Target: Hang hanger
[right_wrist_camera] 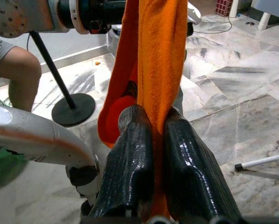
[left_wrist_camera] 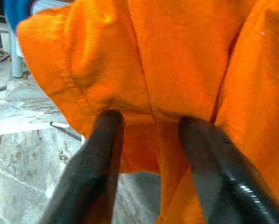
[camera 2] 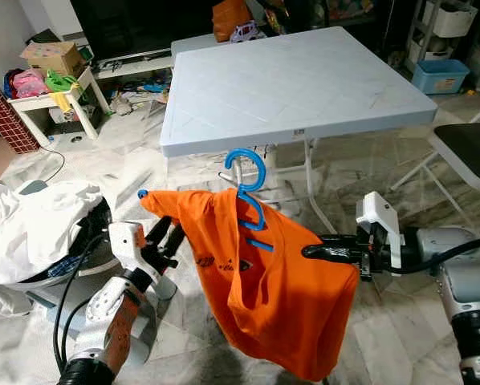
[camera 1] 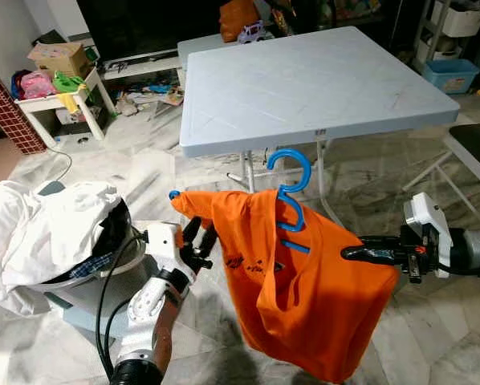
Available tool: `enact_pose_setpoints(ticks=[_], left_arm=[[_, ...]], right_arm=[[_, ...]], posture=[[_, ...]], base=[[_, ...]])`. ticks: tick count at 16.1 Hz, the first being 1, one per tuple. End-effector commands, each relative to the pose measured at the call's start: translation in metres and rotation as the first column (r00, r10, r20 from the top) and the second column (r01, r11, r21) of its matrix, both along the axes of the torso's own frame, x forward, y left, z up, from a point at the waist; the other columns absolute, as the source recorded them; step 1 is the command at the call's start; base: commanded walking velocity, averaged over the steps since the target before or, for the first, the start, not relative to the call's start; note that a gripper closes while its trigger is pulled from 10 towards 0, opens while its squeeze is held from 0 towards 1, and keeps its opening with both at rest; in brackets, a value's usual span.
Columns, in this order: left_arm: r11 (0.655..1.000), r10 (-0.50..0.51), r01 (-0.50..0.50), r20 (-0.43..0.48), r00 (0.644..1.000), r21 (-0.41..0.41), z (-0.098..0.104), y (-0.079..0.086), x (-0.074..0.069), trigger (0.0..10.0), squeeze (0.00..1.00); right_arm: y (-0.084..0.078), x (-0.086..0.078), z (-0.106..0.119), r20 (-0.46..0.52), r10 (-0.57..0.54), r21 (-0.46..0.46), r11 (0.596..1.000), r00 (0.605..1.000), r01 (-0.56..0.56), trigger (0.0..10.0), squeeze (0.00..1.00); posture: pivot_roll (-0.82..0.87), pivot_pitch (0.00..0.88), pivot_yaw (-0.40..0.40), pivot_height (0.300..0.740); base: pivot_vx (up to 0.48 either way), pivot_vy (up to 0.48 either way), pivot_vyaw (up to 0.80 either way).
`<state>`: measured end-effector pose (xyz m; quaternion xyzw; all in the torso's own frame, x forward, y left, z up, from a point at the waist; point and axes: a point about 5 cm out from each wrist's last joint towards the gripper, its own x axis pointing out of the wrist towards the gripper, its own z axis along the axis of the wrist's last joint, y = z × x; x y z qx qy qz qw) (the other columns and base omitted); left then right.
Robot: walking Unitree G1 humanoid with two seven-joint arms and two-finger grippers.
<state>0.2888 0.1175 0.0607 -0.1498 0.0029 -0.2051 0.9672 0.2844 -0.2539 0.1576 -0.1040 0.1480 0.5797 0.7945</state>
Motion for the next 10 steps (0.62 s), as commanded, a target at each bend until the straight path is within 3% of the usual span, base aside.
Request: enact_pose_setpoints(ticks=[1,5,7,8,10], left_arm=[[1.000,-0.009,0.008,0.016,1.000,0.022,0.002,-0.001,0.002,10.0,1.00],[0.999,0.005,-0.006,0.014,1.000,0.035,0.000,0.000,0.003,10.0,1.00],[0.995,0.014,-0.011,-0.029,0.999,0.095,-0.007,-0.001,0.005,10.0,1.00],[0.995,0.010,-0.005,-0.053,0.999,0.101,-0.011,-0.002,0.006,10.0,0.00],[0.995,0.009,-0.001,-0.073,0.997,0.099,-0.014,-0.005,0.009,10.0,0.00]], right_arm=[[0.005,0.002,0.010,0.040,0.035,0.012,0.999,0.999,-0.035,10.0,0.00],[0.006,0.001,0.009,0.036,0.042,0.014,0.999,0.998,-0.043,10.0,0.00],[0.008,0.001,0.011,0.036,0.052,0.016,0.998,0.998,-0.053,10.0,0.00],[0.009,0.000,0.014,0.037,0.063,0.029,0.998,0.997,-0.064,10.0,0.00],[0.010,-0.003,0.018,0.038,0.077,0.036,0.996,0.996,-0.079,10.0,0.00]], posture=[[-0.12,0.000,0.134,0.740],[-0.12,0.000,0.134,0.740],[-0.12,0.000,0.134,0.740],[-0.13,0.000,0.134,0.740],[-0.13,0.000,0.134,0.740]], base=[[0.000,0.000,0.00],[0.000,0.000,0.00],[0.000,0.000,0.00],[0.000,0.000,0.00],[0.000,0.000,0.00]])
